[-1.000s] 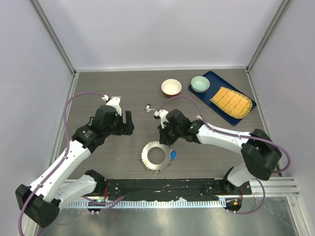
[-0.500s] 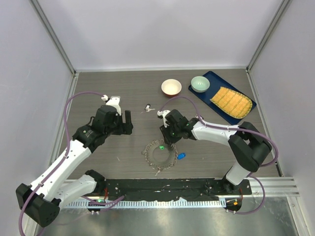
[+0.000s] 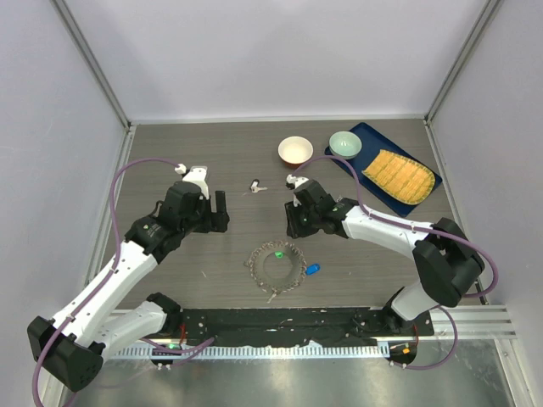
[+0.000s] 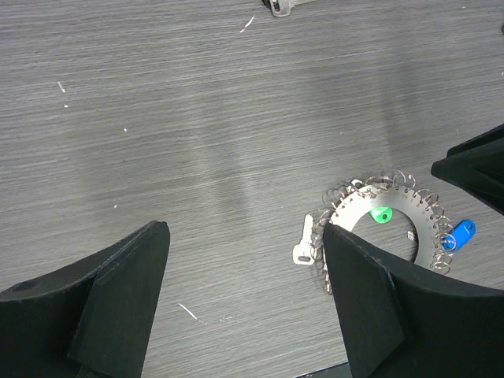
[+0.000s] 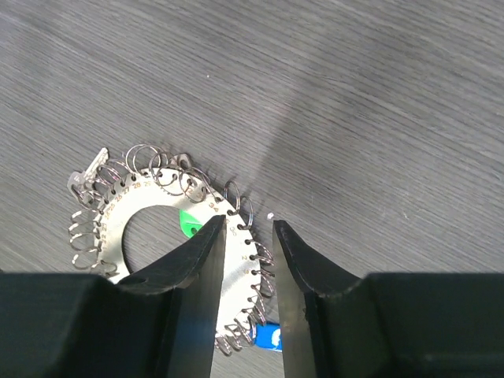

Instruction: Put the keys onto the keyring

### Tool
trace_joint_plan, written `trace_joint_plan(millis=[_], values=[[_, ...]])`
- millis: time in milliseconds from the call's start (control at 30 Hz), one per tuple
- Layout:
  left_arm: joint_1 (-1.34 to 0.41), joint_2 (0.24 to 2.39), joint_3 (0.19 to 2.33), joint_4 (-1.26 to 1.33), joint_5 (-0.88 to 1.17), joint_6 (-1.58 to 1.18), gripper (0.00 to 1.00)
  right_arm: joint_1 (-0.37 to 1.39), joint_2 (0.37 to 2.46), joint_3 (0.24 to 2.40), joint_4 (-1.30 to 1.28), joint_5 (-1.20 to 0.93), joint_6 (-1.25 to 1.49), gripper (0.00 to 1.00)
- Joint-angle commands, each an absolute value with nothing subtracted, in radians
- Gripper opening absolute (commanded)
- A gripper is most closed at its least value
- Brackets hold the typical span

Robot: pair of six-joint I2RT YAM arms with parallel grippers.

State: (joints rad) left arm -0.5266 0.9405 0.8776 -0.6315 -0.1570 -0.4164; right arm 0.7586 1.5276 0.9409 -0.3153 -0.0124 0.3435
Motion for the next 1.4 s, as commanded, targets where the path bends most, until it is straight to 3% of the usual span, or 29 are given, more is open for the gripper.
trace_joint_plan(millis=[0,967,1133,1367], values=[[-0.52,0.939,0.877,-0.62,-0.161,-0.425,0.83,0.719,1.54,0.923,-0.23,-0.113,0.422,0.36],[-0.52,0.956,0.879,-0.624,-0.144,-0.423,0.83,0.695,1.615,0.801,-0.068,-0.222,0.492,0.23],[-0.52,0.954,0.879,-0.617,-0.126,-0.417,0.83,0.693,1.591,0.807,-0.087,-0.218,0.437,0.01],[-0.52,0.902,0.855,-0.52,0.122,-0.336,0.83,0.695,1.479,0.929,-0.25,-0.232,0.166,0.01]])
